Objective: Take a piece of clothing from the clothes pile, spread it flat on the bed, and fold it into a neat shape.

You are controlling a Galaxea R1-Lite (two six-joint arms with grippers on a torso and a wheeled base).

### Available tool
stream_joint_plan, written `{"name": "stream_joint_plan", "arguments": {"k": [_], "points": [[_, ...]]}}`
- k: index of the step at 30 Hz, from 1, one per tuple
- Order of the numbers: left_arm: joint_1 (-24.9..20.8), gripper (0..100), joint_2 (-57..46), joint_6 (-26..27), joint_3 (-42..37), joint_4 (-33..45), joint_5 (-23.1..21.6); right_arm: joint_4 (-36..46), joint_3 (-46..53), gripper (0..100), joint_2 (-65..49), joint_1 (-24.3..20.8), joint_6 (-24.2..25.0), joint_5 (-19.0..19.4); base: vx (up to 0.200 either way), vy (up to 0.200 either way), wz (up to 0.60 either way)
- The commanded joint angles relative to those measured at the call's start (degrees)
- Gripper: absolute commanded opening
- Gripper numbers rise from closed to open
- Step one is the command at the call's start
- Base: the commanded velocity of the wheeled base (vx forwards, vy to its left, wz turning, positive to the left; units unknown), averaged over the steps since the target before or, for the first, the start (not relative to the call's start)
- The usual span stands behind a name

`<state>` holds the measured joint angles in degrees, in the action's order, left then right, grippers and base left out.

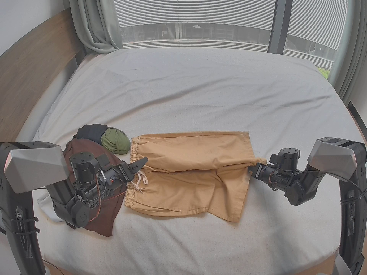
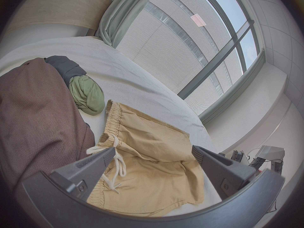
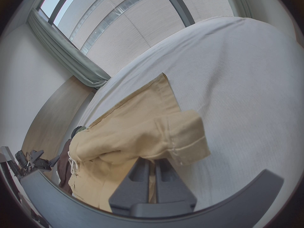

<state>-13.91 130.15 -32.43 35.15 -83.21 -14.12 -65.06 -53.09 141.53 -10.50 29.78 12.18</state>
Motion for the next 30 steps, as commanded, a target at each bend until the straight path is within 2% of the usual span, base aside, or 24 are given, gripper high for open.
{"name": "stream_joint_plan", "arguments": {"k": [1, 8, 11, 25, 26, 30], "points": [[0.02, 100, 0.11, 0.0, 0.01, -0.02, -0.03, 0.29, -1.31, 0, 0.23, 0.65, -0.25, 0.04, 0.0, 0.0, 0.0], [0.11, 100, 0.2, 0.0, 0.01, -0.02, -0.03, 2.83, -3.07, 0, 0.23, 1.36, -2.36, 0.04, 0.0, 0.0, 0.0], [0.11, 100, 0.11, 0.0, 0.01, -0.02, -0.03, 4.68, -3.25, 0, 0.32, 3.11, -5.0, 0.04, 0.0, 0.0, 0.0], [0.11, 100, -0.07, -0.09, -0.25, -0.46, 0.05, 4.59, -2.37, 0, -0.38, 3.55, -5.17, -0.05, 0.0, 0.0, 0.0], [0.2, 100, 0.02, -0.09, -0.25, -0.9, 0.05, 4.24, -2.02, 100, -0.47, 3.55, -5.26, -0.05, 0.0, 0.0, 0.0], [0.37, 100, 0.2, -0.09, -0.52, -1.16, 0.05, 3.63, -0.35, 100, -1.79, 3.64, -5.26, -0.75, 0.0, 0.0, 0.0]]}}
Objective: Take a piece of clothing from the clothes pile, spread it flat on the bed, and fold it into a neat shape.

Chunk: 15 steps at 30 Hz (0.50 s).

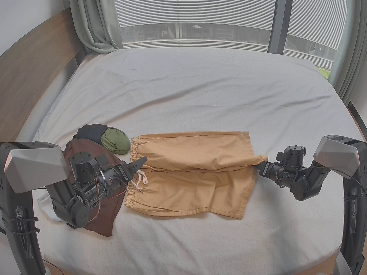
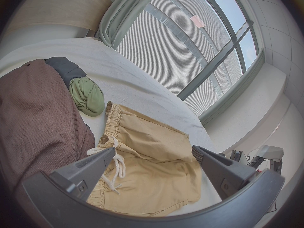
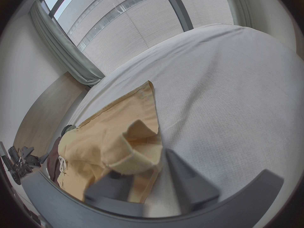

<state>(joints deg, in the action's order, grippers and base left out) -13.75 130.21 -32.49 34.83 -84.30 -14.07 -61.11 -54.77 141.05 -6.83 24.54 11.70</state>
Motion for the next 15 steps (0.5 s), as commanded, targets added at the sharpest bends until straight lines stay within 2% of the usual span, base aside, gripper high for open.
{"name": "stream_joint_plan", "arguments": {"k": [1, 5, 15], "points": [[0.22, 100, 0.13, -0.12, -0.29, -0.08, -0.08, -0.32, 2.65, 100, -2.44, 0.23, -0.02, -0.37, 0.0, 0.0, 0.0], [0.22, 100, 0.05, -0.3, -1.17, -0.16, -0.17, -1.2, 7.31, 100, -5.69, 0.41, -0.11, -0.37, 0.0, 0.0, 0.0], [0.66, 100, -0.39, -0.21, -5.74, -2.54, -0.26, -15.0, 23.22, 100, -10.79, -0.2, 0.25, 0.07, 0.0, 0.0, 0.0]]}}
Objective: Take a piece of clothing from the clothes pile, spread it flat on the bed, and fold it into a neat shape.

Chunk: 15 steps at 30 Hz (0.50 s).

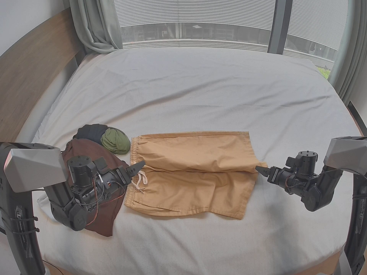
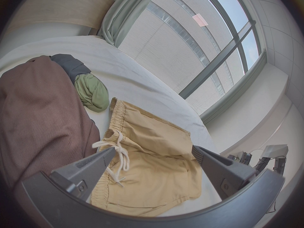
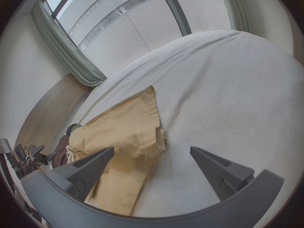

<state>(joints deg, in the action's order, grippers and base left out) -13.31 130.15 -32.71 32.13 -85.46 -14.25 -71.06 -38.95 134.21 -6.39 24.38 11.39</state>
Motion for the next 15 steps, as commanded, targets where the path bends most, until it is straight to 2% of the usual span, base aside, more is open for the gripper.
{"name": "stream_joint_plan", "arguments": {"k": [1, 4, 7, 9, 11, 15], "points": [[0.3, 100, -0.33, 0.01, -3.83, -2.0, -0.08, -6.64, 8.98, 100, -4.39, -0.99, 0.49, 0.66, 0.0, 0.0, 0.0], [0.83, 100, -0.24, 0.1, -5.42, -3.05, -0.25, -9.71, 11.97, 100, -4.92, -2.31, 0.49, 1.27, 0.0, 0.0, 0.0], [0.92, 100, 0.28, -0.08, -7.44, -3.14, -2.45, -15.86, 16.27, 100, -4.3, -5.13, 1.55, 2.24, 0.0, 0.0, 0.0], [0.92, 100, 0.28, -0.08, -8.05, -3.14, -2.45, -17.27, 16.8, 100, -4.22, -5.83, 2.51, 2.24, 0.0, 0.0, 0.0], [0.83, 100, 0.37, -0.16, -8.58, -2.96, -2.54, -17.36, 16.71, 100, -4.39, -6.44, 6.03, 2.85, 0.0, 0.0, 0.0], [1.27, 100, 2.22, -0.25, -8.49, -3.05, -2.54, -17.36, 17.24, 100, -4.3, -6.27, 7.08, 4.43, 0.0, 0.0, 0.0]]}}
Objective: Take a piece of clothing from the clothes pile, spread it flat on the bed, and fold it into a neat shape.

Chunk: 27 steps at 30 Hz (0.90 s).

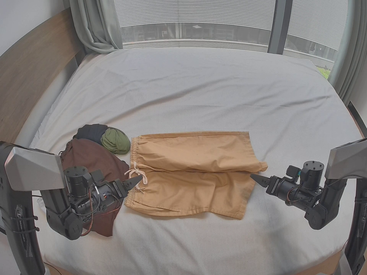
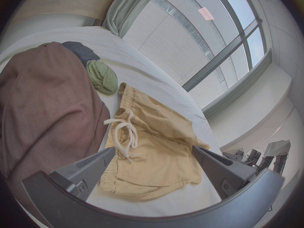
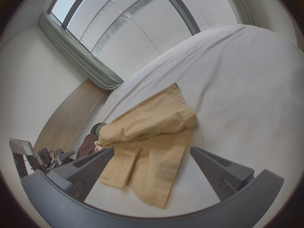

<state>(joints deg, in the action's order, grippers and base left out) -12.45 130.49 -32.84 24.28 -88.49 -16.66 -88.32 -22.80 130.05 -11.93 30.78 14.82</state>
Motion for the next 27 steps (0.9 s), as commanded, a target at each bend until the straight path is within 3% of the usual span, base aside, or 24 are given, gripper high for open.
{"name": "stream_joint_plan", "arguments": {"k": [1, 27], "points": [[0.49, 100, 1.96, -0.12, -0.64, -0.01, -0.12, -0.1, 1.09, 100, -0.15, -0.72, 0.68, 1.0, 0.0, 0.0, 0.0], [2.16, 100, 10.14, -0.12, -0.03, 1.22, 0.4, -0.19, 0.38, 100, 1.52, 0.6, 0.6, 1.08, 0.0, 0.0, 0.0]]}}
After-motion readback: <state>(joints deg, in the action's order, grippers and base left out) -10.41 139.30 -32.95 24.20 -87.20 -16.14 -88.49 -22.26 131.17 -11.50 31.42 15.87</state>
